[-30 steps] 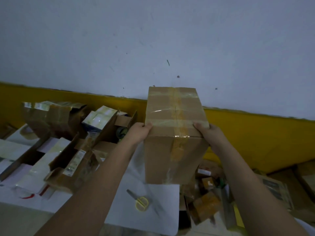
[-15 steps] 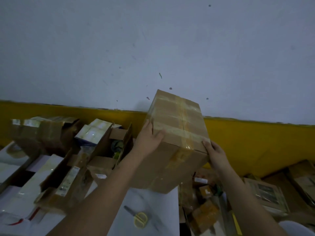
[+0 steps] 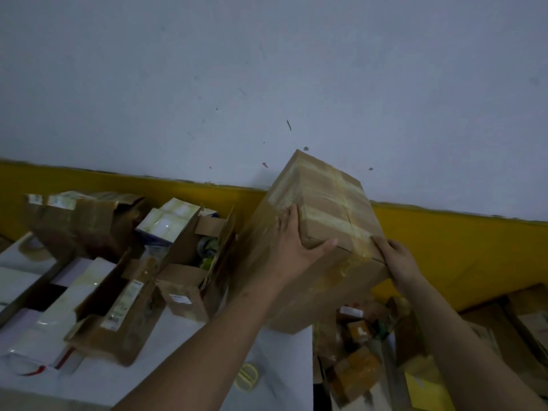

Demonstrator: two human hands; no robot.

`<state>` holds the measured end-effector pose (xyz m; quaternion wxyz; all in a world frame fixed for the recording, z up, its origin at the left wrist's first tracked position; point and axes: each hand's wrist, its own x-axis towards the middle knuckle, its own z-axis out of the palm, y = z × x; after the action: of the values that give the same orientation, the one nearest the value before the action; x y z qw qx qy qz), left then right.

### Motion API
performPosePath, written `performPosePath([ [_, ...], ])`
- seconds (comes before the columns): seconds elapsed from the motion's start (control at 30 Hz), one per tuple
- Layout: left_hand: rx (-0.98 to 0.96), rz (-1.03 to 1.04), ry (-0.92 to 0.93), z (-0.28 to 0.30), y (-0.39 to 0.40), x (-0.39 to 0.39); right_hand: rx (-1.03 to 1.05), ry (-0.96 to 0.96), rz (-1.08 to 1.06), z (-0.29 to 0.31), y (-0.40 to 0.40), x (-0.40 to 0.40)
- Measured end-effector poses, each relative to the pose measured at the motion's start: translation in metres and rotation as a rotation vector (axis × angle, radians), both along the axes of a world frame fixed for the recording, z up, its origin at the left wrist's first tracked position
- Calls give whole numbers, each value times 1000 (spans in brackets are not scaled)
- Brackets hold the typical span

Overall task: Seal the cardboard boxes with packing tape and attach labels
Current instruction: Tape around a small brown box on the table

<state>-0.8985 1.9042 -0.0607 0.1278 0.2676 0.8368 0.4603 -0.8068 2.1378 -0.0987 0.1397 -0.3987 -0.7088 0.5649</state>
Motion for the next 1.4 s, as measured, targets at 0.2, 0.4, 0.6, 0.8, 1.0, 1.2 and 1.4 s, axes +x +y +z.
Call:
performPosePath([
  [0.2, 255, 82, -195, -12, -21, -11, 371, 51, 152, 58, 0, -29],
  [0.4, 374, 273, -433, -26, -48, 2, 638, 23, 378, 89, -24, -61],
  [0.6, -93, 221, -529, -32, -119, -43, 730, 57, 515, 81, -55, -69],
  [0.8, -210, 649, 303, 27, -148, -121, 738, 124, 676, 76, -83, -67],
  [1.0, -194, 296, -57, 42, -119, -141, 500, 79, 653, 77, -79, -44],
  [1.2, -83, 303, -87, 28, -117, -133, -741, 146, -11, 23, -73, -12],
  [1.4, 33, 379, -19, 13, -98, -114, -612, 267, 57, 35, -82, -27],
])
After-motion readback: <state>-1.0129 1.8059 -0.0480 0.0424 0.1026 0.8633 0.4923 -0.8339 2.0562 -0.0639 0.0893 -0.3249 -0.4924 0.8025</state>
